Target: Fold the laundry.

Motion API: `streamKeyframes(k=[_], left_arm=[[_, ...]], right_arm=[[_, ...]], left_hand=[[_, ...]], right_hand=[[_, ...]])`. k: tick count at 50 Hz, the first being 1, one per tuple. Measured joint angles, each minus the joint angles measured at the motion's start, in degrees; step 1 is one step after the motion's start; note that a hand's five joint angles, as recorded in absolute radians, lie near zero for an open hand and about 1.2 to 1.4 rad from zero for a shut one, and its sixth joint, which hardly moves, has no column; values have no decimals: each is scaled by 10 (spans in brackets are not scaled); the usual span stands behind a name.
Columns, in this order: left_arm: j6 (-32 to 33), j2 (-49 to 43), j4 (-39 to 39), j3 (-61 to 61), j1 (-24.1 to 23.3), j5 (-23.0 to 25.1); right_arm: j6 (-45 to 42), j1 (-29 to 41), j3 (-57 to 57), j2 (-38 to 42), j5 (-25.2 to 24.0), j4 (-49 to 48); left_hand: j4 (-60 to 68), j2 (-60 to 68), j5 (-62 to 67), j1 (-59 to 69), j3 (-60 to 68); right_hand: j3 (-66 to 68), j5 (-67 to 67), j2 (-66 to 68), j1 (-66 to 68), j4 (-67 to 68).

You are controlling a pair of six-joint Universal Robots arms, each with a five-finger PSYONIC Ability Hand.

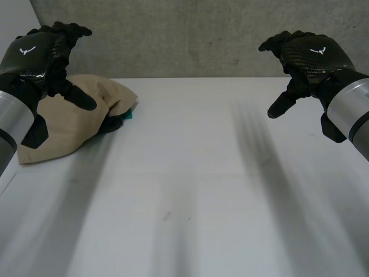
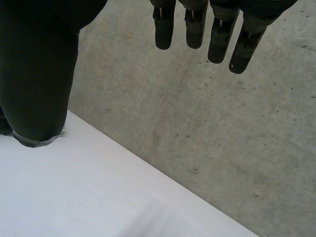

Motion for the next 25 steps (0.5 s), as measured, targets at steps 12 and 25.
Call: streamKeyframes(k=[12, 25], left_arm=[[162, -128, 106, 32, 17, 1], [355, -469, 199, 223, 121, 45]], right_arm=[[-8, 1, 3, 1, -3, 0], [-32, 0, 8, 0, -7, 0]], left_hand=[[0, 0, 0, 0, 0], [0, 0, 0, 0, 0]], right_hand=[[0, 0, 0, 0, 0], [0, 0, 0, 0, 0]])
